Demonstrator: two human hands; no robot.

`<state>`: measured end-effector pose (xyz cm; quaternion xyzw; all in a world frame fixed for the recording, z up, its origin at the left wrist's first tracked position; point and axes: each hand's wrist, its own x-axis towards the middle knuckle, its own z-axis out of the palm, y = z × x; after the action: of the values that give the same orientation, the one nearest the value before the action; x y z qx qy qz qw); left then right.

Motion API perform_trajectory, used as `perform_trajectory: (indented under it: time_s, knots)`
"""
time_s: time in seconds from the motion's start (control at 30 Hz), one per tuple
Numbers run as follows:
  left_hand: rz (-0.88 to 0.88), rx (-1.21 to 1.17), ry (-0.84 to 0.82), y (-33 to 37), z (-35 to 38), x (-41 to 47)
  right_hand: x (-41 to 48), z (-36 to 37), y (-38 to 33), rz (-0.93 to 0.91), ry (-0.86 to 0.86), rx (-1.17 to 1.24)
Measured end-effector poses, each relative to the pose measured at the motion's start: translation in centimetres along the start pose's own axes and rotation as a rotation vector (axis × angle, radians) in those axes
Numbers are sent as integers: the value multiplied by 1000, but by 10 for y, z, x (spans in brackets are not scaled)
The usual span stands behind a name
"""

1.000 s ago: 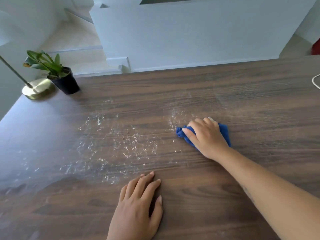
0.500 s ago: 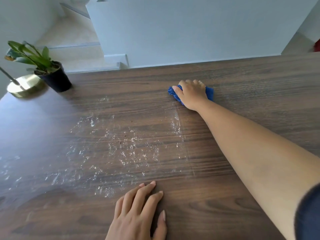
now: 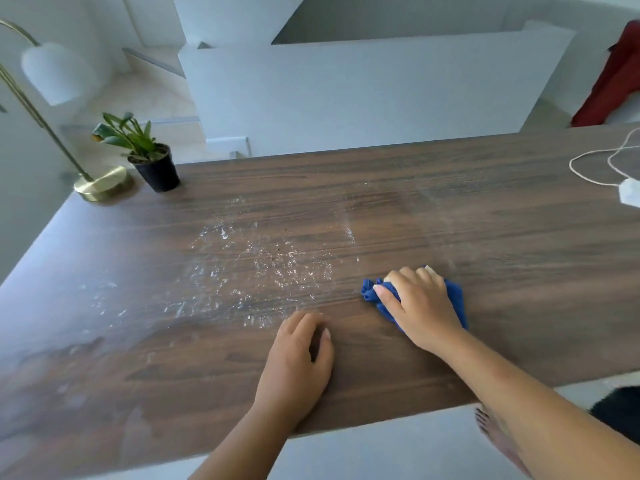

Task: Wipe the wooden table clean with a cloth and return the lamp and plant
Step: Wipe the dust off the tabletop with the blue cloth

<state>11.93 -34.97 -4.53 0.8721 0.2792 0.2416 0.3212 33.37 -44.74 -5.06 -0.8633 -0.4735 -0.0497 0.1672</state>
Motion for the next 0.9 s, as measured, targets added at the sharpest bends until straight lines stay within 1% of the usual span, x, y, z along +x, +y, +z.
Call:
perform_trajectory:
  time_s: [0.07, 0.13, 0.2, 0.3, 0.37, 0.43, 0.53, 0.63, 0.8, 0.9]
  knots:
    - [14, 27, 22, -8, -16, -5, -35, -6, -12, 28, 17, -34]
    - [69, 158, 52, -24, -36, -12, -62, -7, -24, 35, 42, -41]
    - [73, 287, 65, -46, -58, -20, -76, -7, -28, 21, 24, -14]
    - [24, 380, 37, -73, -86, -30, -77, -11, -24, 17, -29, 37]
    - [16, 401, 20, -83, -95, -30, -70, -12, -21, 76, -68, 0]
    - [45, 409, 17, -84, -95, -21, -59, -9, -22, 132, -93, -52]
    - [86, 407, 11, -78, -84, 8, -34, -1, -23, 207, -128, -86]
    - [76, 403, -8, -74, -70, 54, 0, 9, -20, 256, -149, -85]
    - [-17, 475, -182, -78, -42, 149, 74, 24, -7, 231, -170, -96]
    - [-41, 498, -219, -83, -24, 205, 122, 34, 8, 213, -182, -102]
